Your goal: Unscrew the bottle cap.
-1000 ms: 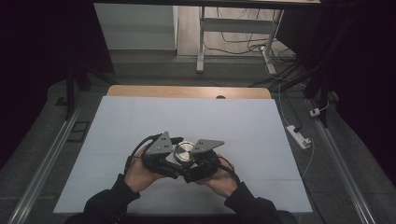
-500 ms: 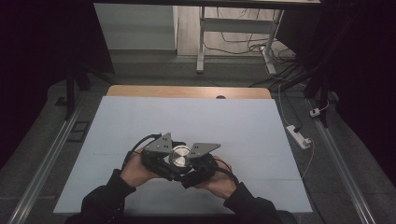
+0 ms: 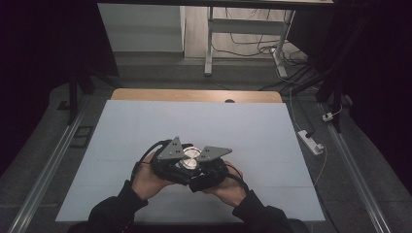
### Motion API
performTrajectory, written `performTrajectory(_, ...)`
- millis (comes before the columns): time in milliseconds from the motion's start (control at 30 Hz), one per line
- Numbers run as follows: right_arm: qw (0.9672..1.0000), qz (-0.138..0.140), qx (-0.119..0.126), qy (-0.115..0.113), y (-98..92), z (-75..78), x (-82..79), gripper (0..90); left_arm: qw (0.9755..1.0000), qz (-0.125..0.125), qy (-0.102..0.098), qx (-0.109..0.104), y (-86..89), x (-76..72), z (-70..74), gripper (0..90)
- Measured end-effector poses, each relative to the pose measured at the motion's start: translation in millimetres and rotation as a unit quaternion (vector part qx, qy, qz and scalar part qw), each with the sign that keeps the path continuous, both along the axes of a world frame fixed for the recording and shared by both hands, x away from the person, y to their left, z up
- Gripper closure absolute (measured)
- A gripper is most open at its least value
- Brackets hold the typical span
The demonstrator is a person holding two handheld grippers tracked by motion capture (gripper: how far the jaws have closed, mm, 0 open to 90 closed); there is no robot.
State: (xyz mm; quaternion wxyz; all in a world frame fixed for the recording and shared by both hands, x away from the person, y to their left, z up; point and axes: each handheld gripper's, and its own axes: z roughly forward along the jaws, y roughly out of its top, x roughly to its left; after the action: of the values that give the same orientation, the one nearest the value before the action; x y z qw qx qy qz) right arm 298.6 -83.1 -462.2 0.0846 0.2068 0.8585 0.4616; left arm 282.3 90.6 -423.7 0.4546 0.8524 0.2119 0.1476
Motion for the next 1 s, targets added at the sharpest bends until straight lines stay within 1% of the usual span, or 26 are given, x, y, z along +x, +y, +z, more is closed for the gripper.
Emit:
performTrajectory(67,0.9999,-0.008,-0.002,-0.006,0.0,-0.6,-0.7,14.5,0.9999,-0.004,0.010,-0.001,-0.2,1.5,1.1,18.3)
performTrajectory(100,1.0000,-0.006,-0.002,-0.007,0.0,-0.7,-0.9,14.5,0.9998,-0.009,0.012,-0.009,2.0,2.2,1.9,18.0)
performTrajectory(133,1.0000,-0.003,0.000,-0.005,-0.3,-0.4,-0.7,14.5,0.9996,-0.021,0.013,-0.016,5.8,3.5,3.3,17.2)
performTrajectory(200,1.0000,0.003,0.003,-0.003,-1.6,0.3,0.1,14.5,0.9986,-0.038,0.026,-0.025,14.7,7.6,7.5,8.1)
performTrajectory(233,1.0000,0.006,0.005,-0.001,-2.3,0.5,0.4,14.5,0.9976,-0.052,0.028,-0.035,21.0,9.6,9.2,7.5)
performTrajectory(300,0.9997,0.022,0.009,0.008,-4.0,0.9,2.2,14.5,0.9946,-0.080,0.040,-0.051,33.4,14.6,10.9,5.1)
performTrajectory(333,0.9993,0.034,0.011,0.010,-4.5,1.0,2.9,14.5,0.9946,-0.080,0.040,-0.051,33.4,14.6,10.9,6.5)
performTrajectory(367,0.9986,0.049,0.011,0.014,-4.4,1.4,2.6,14.5,0.9919,-0.108,0.041,-0.054,40.7,16.7,10.6,8.3)
performTrajectory(400,0.9981,0.059,0.011,0.016,-4.0,1.6,1.9,14.5,0.9904,-0.121,0.038,-0.054,44.3,17.3,10.1,8.8)
performTrajectory(433,0.9971,0.073,0.010,0.017,-3.3,1.9,0.8,14.5,0.9865,-0.151,0.038,-0.050,50.1,18.8,8.8,9.7)
performTrajectory(467,0.9971,0.073,0.010,0.017,-3.3,1.9,0.8,14.5,0.9865,-0.151,0.038,-0.050,50.1,18.8,8.8,11.9)
performTrajectory(500,0.9950,0.098,0.007,0.018,0.0,2.1,-3.2,14.5,0.9828,-0.175,0.036,-0.047,51.0,18.0,7.9,13.2)
performTrajectory(533,0.9942,0.106,0.005,0.018,1.2,2.0,-4.5,14.5,0.9816,-0.183,0.033,-0.044,50.5,16.9,7.5,13.3)
performTrajectory(567,0.9934,0.113,0.001,0.018,2.7,1.7,-6.4,14.5,0.9796,-0.194,0.034,-0.040,49.3,16.1,7.3,14.6)
performTrajectory(600,0.9934,0.113,0.001,0.018,2.7,1.7,-6.4,14.5,0.9776,-0.204,0.037,-0.034,47.4,15.1,7.3,14.6)
performTrajectory(633,0.9919,0.126,-0.008,0.012,5.4,0.7,-10.0,14.5,0.9751,-0.219,0.034,-0.019,44.0,11.8,7.2,19.9)
performTrajectory(667,0.9919,0.126,-0.008,0.012,5.4,0.7,-10.0,14.5,0.9751,-0.219,0.034,-0.019,44.0,11.8,7.2,20.3)
performTrajectory(733,0.9916,0.128,-0.009,0.012,6.3,0.3,-11.4,14.5,0.9750,-0.219,0.033,-0.012,42.8,10.4,7.6,20.5)
performTrajectory(767,0.9918,0.127,-0.009,0.010,6.3,0.3,-11.4,14.5,0.9768,-0.211,0.034,-0.016,43.2,10.3,7.7,20.6)
performTrajectory(800,0.9918,0.127,-0.009,0.010,6.3,0.3,-11.4,14.5,0.9768,-0.211,0.034,-0.016,43.2,10.3,7.7,20.7)
performTrajectory(833,0.9932,0.116,-0.008,0.007,5.2,1.5,-10.2,14.5,0.9804,-0.192,0.032,-0.028,41.9,10.1,7.1,20.7)
performTrajectory(867,0.9932,0.116,-0.008,0.007,5.2,1.5,-10.2,14.5,0.9804,-0.192,0.032,-0.028,41.9,10.1,7.1,20.8)
performTrajectory(900,0.9951,0.098,-0.005,0.006,3.0,2.0,-7.2,14.5,0.9865,-0.158,0.028,-0.035,37.7,8.7,6.2,20.8)
performTrajectory(933,0.9961,0.088,-0.003,0.007,2.3,2.0,-6.0,14.5,0.9898,-0.135,0.024,-0.037,34.6,7.3,5.6,20.8)
performTrajectory(967,0.9972,0.074,-0.003,0.008,0.9,1.8,-4.1,14.5,0.9898,-0.135,0.024,-0.037,34.6,7.3,5.6,20.8)
performTrajectory(1000,0.9984,0.056,-0.003,0.010,-0.1,1.7,-2.3,14.5,0.9933,-0.107,0.020,-0.041,30.6,5.3,4.8,20.8)
